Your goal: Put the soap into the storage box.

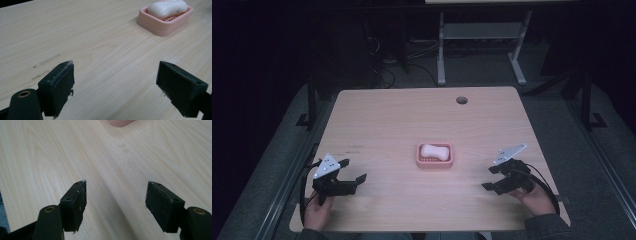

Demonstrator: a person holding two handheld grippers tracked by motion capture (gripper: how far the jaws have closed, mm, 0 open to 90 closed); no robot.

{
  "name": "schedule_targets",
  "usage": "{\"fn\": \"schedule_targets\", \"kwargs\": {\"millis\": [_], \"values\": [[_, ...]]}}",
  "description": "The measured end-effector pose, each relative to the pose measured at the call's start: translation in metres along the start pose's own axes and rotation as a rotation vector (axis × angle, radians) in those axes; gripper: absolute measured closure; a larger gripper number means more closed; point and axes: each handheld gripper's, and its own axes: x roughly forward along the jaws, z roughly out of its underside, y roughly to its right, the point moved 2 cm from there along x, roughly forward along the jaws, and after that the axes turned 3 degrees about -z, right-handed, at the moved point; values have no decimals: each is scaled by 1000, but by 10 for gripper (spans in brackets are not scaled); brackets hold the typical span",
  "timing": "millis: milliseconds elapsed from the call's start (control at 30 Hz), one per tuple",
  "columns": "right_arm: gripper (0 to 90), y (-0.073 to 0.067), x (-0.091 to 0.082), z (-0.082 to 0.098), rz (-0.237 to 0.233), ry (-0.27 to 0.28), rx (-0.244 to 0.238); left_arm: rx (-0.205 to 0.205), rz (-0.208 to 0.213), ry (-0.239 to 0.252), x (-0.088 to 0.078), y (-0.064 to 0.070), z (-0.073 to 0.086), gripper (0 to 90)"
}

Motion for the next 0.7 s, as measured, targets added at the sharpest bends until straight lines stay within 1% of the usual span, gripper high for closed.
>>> {"fn": "schedule_targets", "kwargs": {"millis": [100,200,233,367,500,567,600,633,700], "values": [[320,-3,1,5,2,9,8,2,-1,0,0,0,0,145],[317,-4,1,11,7,25,3,3,-2,-2,0,0,0,145],[317,-6,0,12,8,30,8,2,-2,-2,0,0,0,145],[308,-7,-1,16,22,41,10,4,-4,-2,1,0,1,145],[301,-12,-6,24,45,82,28,4,-3,-6,1,0,1,145],[299,-14,-9,28,58,93,28,2,0,-5,2,1,1,146],[295,-16,-9,29,63,98,40,3,0,-6,2,1,1,146],[295,-17,-9,31,56,109,52,5,1,-4,2,1,1,145],[295,-20,-7,33,55,111,57,3,3,-3,2,1,0,145]]}}
